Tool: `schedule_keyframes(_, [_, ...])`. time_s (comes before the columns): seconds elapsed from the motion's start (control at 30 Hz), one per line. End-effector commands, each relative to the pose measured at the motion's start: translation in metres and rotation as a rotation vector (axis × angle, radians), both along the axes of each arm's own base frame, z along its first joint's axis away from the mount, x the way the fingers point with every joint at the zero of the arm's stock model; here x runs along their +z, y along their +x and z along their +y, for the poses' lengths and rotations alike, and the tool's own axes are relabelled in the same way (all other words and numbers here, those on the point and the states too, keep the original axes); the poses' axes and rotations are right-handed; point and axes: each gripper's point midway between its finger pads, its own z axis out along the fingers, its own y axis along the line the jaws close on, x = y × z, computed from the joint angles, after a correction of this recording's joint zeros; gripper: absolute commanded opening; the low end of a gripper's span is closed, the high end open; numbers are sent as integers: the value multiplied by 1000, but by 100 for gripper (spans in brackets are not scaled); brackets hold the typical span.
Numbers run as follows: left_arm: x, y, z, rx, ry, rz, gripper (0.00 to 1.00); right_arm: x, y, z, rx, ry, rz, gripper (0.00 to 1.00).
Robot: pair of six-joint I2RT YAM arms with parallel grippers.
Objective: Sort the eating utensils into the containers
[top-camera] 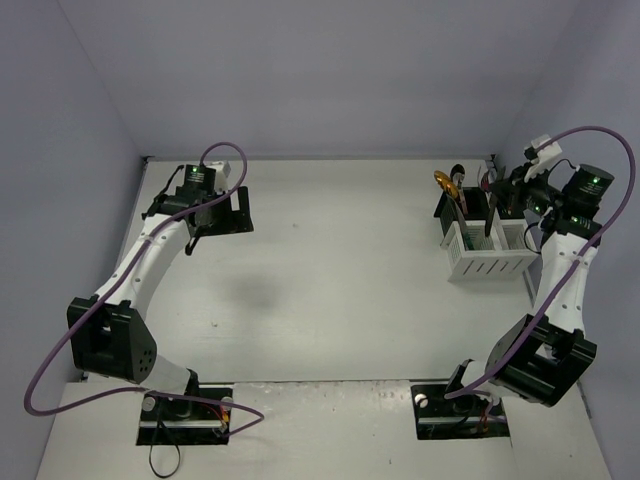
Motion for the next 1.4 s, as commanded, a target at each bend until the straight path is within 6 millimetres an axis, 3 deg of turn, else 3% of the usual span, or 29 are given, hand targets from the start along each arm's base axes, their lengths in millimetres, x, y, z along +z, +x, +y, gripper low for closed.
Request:
schedule_keyframes(0.0, [21,14,2,28,-35,-80,88,36,7,6,48,-10,-127,0])
schedule_keyframes(0.4, [19,16,5,36,-46,-74,88,4,18,2,51,19,-77,2])
schedule_keyframes(0.7, [17,16,9,48,-46,-67,88,-10,21,4,59,11,-57,44])
schedule_keyframes(0.9, [20,17,9,40,-50,-74,88,3,29,7,26,-6,-66,56])
schedule_keyframes(1.03, [30,17,17,42,-27,-105,88,39,51,37,-53,-15,-86,66])
schedule_keyframes(1.13, [38,17,25,43,16,-135,88,72,66,79,-74,-26,-110,76])
schedule_keyframes(1.17, [38,17,27,40,29,-140,88,68,71,94,-73,-32,-96,76])
schedule_keyframes(1.23, [45,17,35,44,68,-169,88,67,79,141,-54,-51,-58,80])
schedule_keyframes(1.27, [46,18,39,48,94,-178,88,55,85,170,-42,-70,-29,81])
schedule_keyframes(1.37, [50,18,48,57,130,-197,88,37,90,215,-27,-65,31,84])
